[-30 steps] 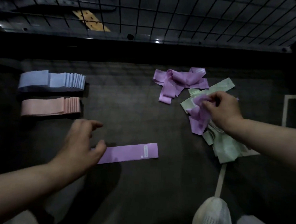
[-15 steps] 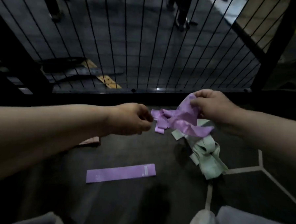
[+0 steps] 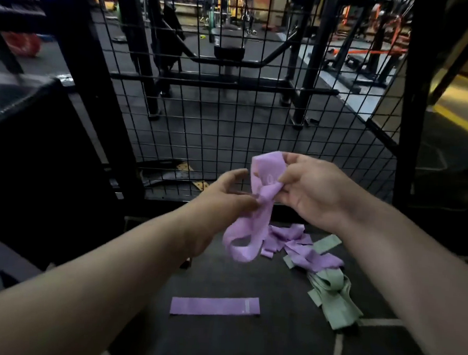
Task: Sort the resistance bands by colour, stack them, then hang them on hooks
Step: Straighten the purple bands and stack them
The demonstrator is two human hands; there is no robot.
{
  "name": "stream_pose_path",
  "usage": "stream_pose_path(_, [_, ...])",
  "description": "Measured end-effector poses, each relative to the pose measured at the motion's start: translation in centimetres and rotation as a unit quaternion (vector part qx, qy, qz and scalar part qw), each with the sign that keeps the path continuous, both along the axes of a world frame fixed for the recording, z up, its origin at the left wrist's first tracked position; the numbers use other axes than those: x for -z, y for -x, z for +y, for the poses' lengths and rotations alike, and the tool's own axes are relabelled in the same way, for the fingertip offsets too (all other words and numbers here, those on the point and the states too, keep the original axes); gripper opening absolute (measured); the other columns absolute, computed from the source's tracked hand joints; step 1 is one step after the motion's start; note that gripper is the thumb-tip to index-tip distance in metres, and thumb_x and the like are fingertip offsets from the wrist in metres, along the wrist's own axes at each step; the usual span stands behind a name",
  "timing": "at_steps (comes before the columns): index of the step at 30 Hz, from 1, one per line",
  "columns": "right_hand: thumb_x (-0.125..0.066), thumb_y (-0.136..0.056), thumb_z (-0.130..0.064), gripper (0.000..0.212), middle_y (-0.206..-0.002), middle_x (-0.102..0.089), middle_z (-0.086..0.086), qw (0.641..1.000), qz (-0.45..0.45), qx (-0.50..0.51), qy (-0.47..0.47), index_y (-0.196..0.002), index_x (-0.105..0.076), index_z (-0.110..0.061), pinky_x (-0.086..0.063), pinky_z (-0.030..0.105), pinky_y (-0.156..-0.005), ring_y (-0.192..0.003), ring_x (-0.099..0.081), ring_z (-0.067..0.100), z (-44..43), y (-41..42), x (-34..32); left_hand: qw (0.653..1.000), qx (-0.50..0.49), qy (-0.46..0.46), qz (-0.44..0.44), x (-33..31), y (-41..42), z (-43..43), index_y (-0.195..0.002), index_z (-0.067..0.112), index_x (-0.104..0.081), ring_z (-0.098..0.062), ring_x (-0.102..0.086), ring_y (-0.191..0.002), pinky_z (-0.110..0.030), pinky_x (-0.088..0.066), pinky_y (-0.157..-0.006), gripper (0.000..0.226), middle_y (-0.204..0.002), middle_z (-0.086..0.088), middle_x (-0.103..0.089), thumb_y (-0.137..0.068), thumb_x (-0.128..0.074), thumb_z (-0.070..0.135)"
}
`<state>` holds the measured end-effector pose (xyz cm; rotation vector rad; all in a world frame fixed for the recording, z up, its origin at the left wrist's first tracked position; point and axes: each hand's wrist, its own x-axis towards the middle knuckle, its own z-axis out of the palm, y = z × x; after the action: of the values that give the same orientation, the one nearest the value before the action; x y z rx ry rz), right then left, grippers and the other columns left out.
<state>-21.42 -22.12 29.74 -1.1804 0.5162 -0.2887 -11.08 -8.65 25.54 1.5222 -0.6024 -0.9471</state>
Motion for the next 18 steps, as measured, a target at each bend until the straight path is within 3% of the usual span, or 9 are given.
stream_pose_path(5, [-0.038,-0.087,0.021,0.048,-0.125,-0.061,0.030,0.996,-0.081,0.017,-0.042,-0.126,-0.051,-0.003,-0.057,0.046,-0.090,-0.111,-0.067,0.034,1.6,0.5,0.5,0.999,0.009,0.048,0.006,-1.0,0.7,1.5,-0.129,0.022,-0.057,-0.008,-0.070,-0.087,-0.016,-0.052,-0.069,0.042,-0.092,0.004,-0.075,-0.091,-0.063,0.007])
stream_pose_path(8, [-0.040,-0.085,0.023,0.052,-0.121,-0.064,0.027,0.997,-0.074,0.004,-0.012,-0.128,-0.049,-0.004,-0.058,0.044,-0.085,-0.110,-0.068,0.032,1.9,0.4,0.8,0.999,0.011,0.052,0.009,-0.7,0.4,2.0,-0.125,0.017,-0.062,-0.014,-0.070,-0.090,-0.020,-0.056,-0.069,0.036,-0.099,-0.005,-0.075,-0.090,-0.064,0.007])
stream_pose_path(11, [-0.042,-0.085,0.025,0.050,-0.114,-0.069,0.023,0.998,-0.060,0.020,0.021,-0.127,-0.047,-0.002,-0.059,0.042,-0.083,-0.104,-0.070,0.032,2.4,-0.1,1.1,0.996,0.010,0.065,-0.056,0.0,0.2,2.7,-0.116,0.016,-0.065,-0.020,-0.070,-0.100,-0.030,-0.057,-0.083,0.032,-0.106,-0.006,-0.074,-0.086,-0.073,0.011])
stream_pose_path(14, [-0.047,-0.086,0.022,0.048,-0.113,-0.069,0.021,0.998,-0.063,0.023,0.019,-0.129,-0.047,0.001,-0.059,0.044,-0.086,-0.104,-0.069,0.035,2.6,-0.8,1.5,0.984,-0.035,0.062,-0.162,0.6,-0.6,2.7,-0.101,0.015,-0.066,-0.024,-0.071,-0.090,-0.039,-0.058,-0.083,0.024,-0.094,-0.007,-0.074,-0.082,-0.080,0.014])
stream_pose_path(18, [-0.049,-0.086,0.021,0.048,-0.105,-0.071,0.015,0.994,-0.102,0.035,-0.013,-0.130,-0.048,0.001,-0.058,0.039,-0.085,-0.099,-0.070,0.027,2.5,-1.5,1.5,0.971,-0.081,0.079,-0.209,0.9,-1.3,2.1,-0.089,0.009,-0.057,-0.025,-0.061,-0.070,-0.038,-0.053,-0.070,0.026,-0.087,-0.018,-0.067,-0.080,-0.081,0.013])
